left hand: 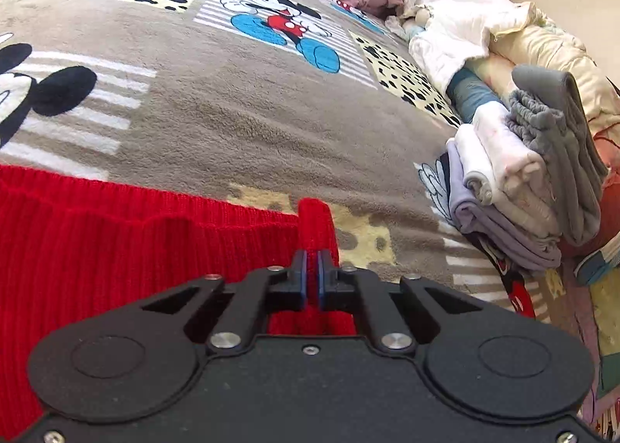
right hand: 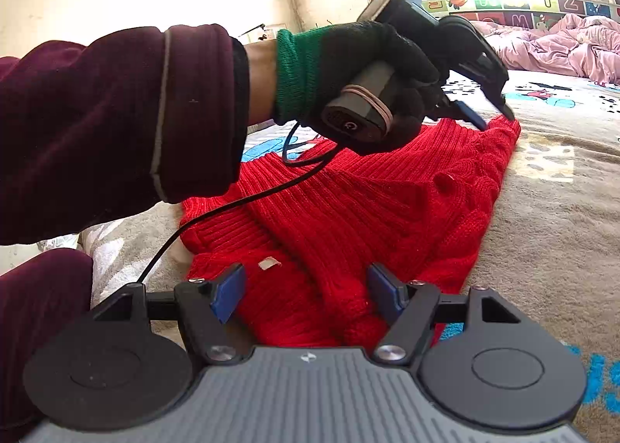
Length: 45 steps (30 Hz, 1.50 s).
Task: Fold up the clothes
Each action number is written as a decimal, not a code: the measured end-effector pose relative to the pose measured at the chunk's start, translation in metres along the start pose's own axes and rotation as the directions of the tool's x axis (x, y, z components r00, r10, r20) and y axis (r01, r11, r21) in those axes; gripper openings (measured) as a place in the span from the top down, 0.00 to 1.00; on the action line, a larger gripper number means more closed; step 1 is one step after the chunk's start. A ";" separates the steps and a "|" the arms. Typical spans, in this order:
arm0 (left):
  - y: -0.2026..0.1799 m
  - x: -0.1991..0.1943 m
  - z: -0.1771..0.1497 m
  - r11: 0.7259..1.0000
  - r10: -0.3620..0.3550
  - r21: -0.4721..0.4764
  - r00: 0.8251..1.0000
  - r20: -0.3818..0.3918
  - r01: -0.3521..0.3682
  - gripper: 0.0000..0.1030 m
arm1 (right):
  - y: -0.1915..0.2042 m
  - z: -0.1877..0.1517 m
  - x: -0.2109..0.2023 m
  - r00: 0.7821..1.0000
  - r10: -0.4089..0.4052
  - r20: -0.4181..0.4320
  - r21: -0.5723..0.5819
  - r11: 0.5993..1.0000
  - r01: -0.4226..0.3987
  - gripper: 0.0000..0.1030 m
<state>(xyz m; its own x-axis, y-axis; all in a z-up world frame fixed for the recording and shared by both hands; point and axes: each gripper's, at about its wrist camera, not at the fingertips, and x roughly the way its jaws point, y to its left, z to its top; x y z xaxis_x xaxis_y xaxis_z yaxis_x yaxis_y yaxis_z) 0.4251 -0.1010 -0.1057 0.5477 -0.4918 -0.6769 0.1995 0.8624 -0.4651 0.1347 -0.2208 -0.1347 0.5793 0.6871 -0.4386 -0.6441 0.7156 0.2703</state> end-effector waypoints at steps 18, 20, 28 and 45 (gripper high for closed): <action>-0.005 -0.025 -0.005 0.987 0.150 0.042 0.984 0.100 -0.155 0.97 | 0.000 0.001 0.002 1.000 0.002 -0.003 -0.007 1.000 -0.002 0.32; -0.017 -0.033 -0.005 0.977 0.162 0.118 0.977 0.139 -0.179 0.97 | 0.001 0.001 0.002 1.000 0.000 -0.003 -0.011 1.000 0.000 0.32; -0.027 0.017 -0.002 0.945 0.209 0.237 0.974 0.085 -0.224 0.93 | 0.001 0.001 0.003 1.000 0.005 -0.003 -0.007 1.000 -0.005 0.32; -0.037 -0.051 -0.065 0.970 0.096 0.213 0.991 0.095 -0.114 0.83 | 0.005 0.000 0.003 1.000 -0.002 -0.004 -0.026 1.000 0.002 0.32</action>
